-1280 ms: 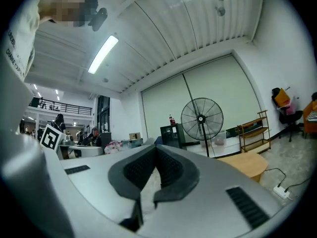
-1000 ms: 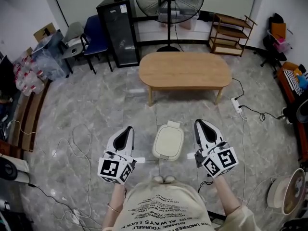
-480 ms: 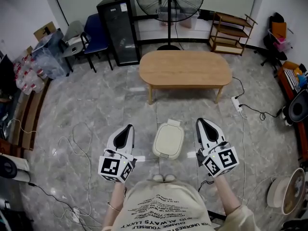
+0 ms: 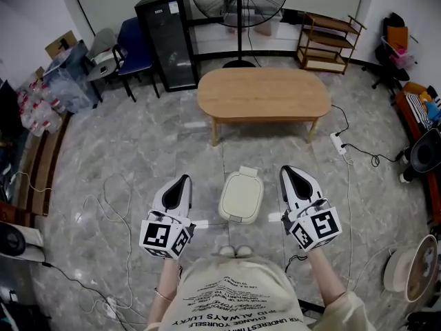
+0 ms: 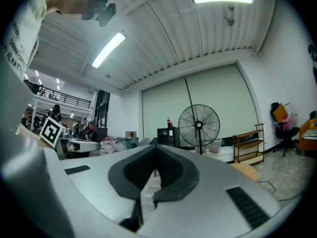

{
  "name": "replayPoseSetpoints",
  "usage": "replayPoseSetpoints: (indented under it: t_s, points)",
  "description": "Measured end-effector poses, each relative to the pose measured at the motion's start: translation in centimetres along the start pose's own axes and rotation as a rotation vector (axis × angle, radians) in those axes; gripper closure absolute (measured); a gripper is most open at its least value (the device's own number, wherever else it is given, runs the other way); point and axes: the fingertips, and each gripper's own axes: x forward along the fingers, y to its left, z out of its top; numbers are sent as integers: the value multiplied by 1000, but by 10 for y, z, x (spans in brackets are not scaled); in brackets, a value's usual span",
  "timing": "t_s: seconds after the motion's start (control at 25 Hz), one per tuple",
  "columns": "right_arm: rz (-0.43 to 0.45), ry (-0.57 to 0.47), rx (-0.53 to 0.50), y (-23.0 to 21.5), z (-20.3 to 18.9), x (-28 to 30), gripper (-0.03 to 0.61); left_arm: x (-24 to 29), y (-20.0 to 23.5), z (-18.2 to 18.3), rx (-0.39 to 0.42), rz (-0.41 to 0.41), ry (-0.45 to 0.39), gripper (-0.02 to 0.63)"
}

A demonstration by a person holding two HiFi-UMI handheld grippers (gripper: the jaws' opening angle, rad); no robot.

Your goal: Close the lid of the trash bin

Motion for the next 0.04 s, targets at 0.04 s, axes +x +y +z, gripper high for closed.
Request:
replayPoseSetpoints:
  t_s: [0.04]
  points:
    - [2, 3, -15, 1, 0, 0, 574, 0, 0, 0, -4, 0, 1, 591]
